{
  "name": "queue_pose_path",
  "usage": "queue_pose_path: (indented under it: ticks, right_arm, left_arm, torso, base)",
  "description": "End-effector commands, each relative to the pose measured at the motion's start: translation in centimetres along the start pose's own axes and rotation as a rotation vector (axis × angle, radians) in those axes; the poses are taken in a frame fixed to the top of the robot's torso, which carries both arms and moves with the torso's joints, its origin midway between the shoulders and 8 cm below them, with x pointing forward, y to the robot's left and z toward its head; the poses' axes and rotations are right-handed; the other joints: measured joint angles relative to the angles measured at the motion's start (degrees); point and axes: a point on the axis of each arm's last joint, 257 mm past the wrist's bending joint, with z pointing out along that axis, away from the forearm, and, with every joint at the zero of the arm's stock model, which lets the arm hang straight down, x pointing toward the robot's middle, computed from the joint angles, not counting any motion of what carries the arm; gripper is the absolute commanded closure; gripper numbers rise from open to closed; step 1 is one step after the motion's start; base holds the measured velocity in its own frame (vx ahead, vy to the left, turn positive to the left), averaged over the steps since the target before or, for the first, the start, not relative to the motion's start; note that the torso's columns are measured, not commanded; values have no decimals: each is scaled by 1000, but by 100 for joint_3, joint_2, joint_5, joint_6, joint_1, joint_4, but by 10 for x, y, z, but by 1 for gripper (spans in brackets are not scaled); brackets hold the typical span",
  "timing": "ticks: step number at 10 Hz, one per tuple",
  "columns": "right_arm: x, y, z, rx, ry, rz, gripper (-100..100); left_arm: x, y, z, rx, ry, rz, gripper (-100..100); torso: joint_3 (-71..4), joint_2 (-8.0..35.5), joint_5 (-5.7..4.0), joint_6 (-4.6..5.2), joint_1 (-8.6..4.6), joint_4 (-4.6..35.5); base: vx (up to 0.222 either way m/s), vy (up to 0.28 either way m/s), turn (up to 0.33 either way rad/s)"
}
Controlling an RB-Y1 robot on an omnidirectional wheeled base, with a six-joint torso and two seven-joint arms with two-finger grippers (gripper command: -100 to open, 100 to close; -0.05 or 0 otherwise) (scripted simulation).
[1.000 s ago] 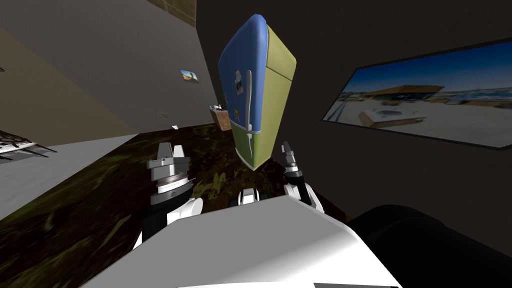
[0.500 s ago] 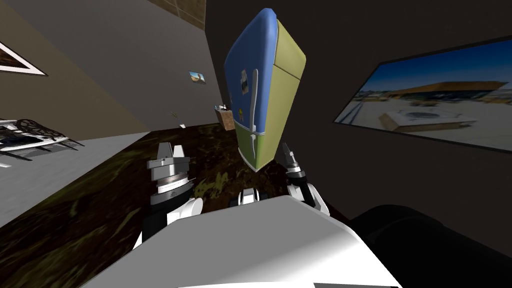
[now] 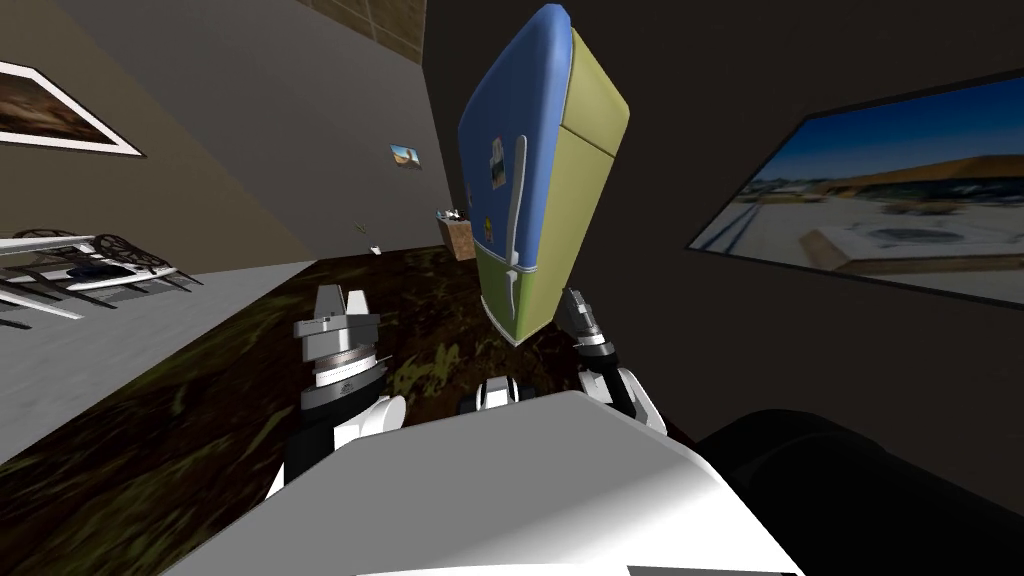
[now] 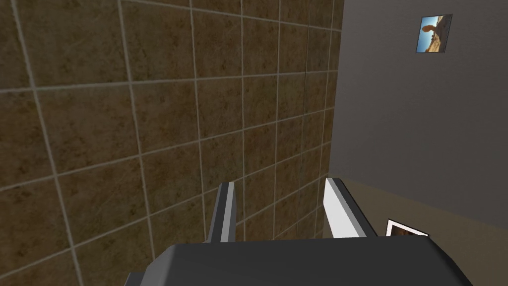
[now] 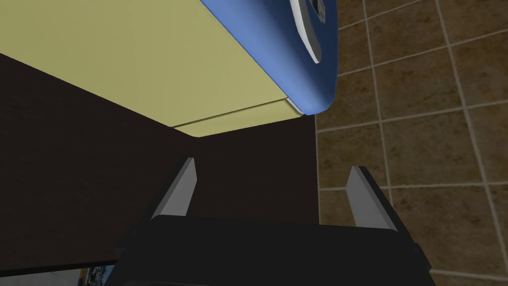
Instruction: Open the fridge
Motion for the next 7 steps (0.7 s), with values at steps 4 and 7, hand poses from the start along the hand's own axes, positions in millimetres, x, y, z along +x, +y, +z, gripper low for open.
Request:
queue_pose_path:
  ticks: [4, 7]
  right_arm:
    - [-6, -8, -5, 12, 25, -239, -100]
    - [-9, -10, -7, 16, 34, -335, -100]
  left_arm:
    - [0, 0, 0, 0, 0, 0, 0]
    - [0, 0, 0, 0, 0, 0, 0]
  torso:
    - [0, 0, 0, 0, -1, 0]
    - [1, 1, 0, -2, 0, 1]
  base:
    - [54, 5, 101]
    - [47, 0, 98]
